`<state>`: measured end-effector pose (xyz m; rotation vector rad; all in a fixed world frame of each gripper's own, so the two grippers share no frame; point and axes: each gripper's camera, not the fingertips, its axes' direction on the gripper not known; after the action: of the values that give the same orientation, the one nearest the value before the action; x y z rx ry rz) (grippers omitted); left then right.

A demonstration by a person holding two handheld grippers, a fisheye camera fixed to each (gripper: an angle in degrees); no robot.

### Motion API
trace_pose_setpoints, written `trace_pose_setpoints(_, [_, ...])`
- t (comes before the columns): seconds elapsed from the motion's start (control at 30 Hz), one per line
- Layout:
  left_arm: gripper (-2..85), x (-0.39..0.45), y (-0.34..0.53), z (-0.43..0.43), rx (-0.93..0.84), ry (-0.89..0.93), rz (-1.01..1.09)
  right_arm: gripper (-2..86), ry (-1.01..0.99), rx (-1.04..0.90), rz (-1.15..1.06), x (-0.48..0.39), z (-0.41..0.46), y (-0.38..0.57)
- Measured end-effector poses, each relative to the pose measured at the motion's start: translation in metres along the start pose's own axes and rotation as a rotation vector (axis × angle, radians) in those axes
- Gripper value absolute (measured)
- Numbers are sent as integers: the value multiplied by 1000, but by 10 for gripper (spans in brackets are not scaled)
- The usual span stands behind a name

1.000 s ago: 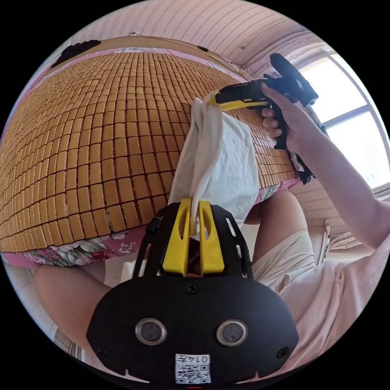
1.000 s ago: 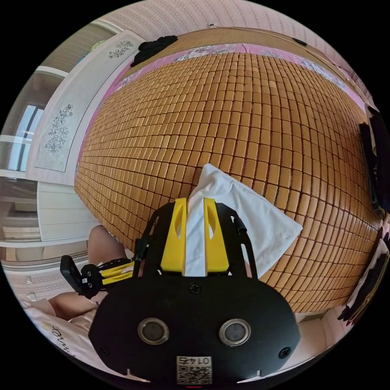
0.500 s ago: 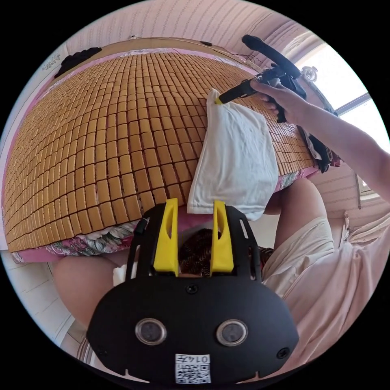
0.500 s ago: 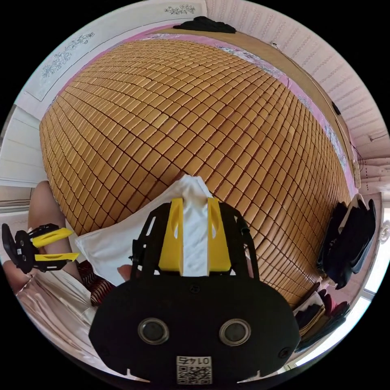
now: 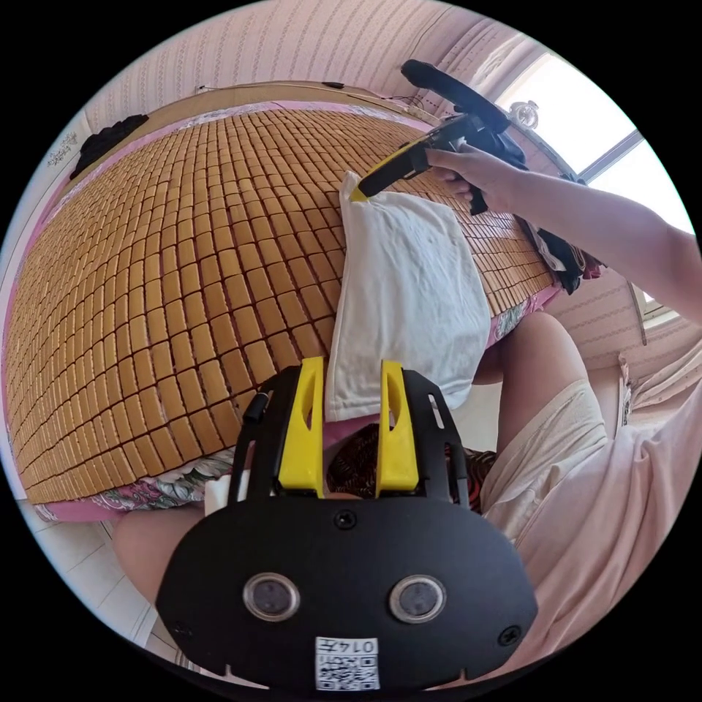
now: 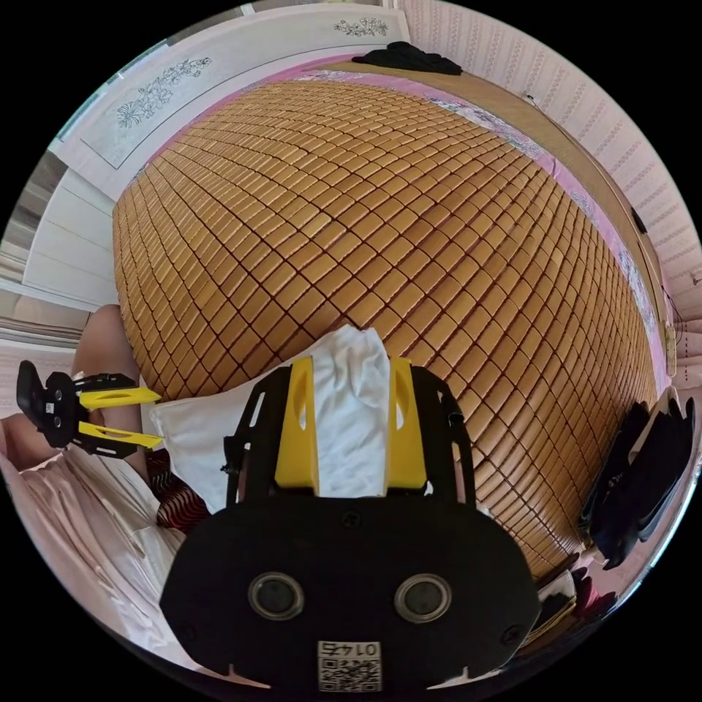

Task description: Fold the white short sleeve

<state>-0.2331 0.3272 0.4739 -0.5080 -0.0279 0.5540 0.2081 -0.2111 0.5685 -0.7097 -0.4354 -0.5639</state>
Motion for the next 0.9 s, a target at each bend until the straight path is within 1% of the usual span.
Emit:
trace_pose_setpoints(0.1, [116,-2,-1,-1,1,21,23,150,-28,-53,7,14,13,-4])
trace_pose_setpoints(0.23, [118,-5,-1,-2,8,4,48,131,-27,-64,-31,23,11,-3])
trace_pose_setpoints(0.3, [120,-7,-1,-1,0,-7,54,102,-32,-56,-47,28,9,3])
trace_pose_setpoints(0.33, [121,-9,-1,-1,5,-2,61,68,-97,-64,-64,32,8,7])
trace_pose_setpoints(0.37, [122,-11,-2,-2,9,-9,66,49,-104,-66,-66,35,8,12])
trace_pose_setpoints(0.4, [123,-11,-2,-2,11,-12,73,47,-100,-66,-72,37,7,15])
trace_pose_setpoints(0.43, [125,-12,-2,-4,11,-14,82,43,-92,-49,-82,39,3,23])
trace_pose_setpoints(0.5, [128,-13,-2,-10,36,-19,105,38,-74,62,-133,36,-16,40])
trace_pose_setpoints(0.57, [136,-14,-4,-18,80,-40,179,34,-101,208,-210,28,-53,70])
trace_pose_setpoints(0.6, [144,-15,-6,-20,94,-32,196,34,-112,234,-229,26,-61,78])
trace_pose_setpoints(0.67, [172,-20,-16,-24,123,40,267,32,-120,313,-298,16,-91,109])
trace_pose_setpoints(0.8, [179,-26,-30,-19,105,144,332,29,-125,369,-366,5,-121,143])
trace_pose_setpoints(0.9, [140,-27,-32,-13,33,185,356,27,-140,406,-381,3,-137,161])
